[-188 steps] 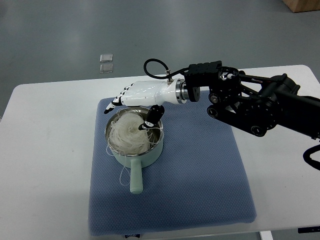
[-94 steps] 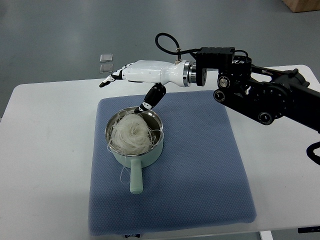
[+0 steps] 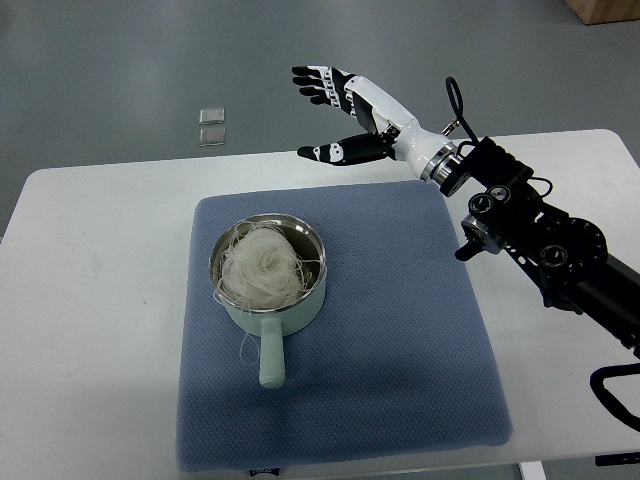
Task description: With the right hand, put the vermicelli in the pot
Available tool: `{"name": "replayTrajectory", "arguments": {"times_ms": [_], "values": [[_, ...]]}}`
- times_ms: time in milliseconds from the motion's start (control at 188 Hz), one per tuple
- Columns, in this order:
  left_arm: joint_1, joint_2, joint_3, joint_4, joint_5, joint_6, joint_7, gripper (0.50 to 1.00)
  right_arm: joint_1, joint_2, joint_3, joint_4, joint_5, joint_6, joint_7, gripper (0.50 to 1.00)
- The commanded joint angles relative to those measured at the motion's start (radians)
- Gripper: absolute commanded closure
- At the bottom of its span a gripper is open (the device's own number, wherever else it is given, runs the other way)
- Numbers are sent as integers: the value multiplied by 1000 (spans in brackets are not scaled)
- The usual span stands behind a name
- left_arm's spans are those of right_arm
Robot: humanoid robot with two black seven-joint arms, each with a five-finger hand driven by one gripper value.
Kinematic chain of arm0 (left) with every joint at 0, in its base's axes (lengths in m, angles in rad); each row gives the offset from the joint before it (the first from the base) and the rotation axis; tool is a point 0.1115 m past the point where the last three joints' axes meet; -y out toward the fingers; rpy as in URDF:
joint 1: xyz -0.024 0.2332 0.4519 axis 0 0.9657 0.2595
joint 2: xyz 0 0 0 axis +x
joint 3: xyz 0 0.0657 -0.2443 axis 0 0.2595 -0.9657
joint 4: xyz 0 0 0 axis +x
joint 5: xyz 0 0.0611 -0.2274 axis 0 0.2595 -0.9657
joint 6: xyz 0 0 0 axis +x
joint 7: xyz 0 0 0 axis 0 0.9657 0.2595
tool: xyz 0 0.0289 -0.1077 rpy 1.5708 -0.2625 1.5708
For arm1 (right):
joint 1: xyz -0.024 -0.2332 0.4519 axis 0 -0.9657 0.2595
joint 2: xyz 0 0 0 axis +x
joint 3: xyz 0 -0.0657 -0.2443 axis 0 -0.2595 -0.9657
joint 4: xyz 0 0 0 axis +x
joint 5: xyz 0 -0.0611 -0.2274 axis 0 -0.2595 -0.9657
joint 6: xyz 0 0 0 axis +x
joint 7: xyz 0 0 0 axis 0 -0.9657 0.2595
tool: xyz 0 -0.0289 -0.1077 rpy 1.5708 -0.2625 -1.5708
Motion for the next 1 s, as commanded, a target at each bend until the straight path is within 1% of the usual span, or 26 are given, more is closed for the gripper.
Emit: {"name": "replayTrajectory", "arguments": {"times_ms": [0,80,229,426,527,601,777,852,995], "values": [[0,0,0,0,0,0,0,500,-9,9,1,-55,140,-16,-8,603],[0,0,0,0,0,0,0,500,-9,16,0,-86,249,-33,-9,605],[0,0,0,0,0,0,0,500,-14,15,0,-129,445,-107,-34,605],[0,0,0,0,0,0,0,500,-55,16,-3,-158,599,-107,-48,605],[0,0,0,0,0,0,0,500,-66,16,-2,-176,668,-114,-80,605],[0,0,0,0,0,0,0,500,-65,15,-2,-210,729,-114,-87,605],[0,0,0,0,0,0,0,500,-62,13,-2,-258,751,-116,-80,603],[0,0,0,0,0,0,0,500,-63,13,0,-265,751,-116,-75,585],[0,0,0,0,0,0,0,500,-65,13,2,-267,751,-153,-72,585]]}}
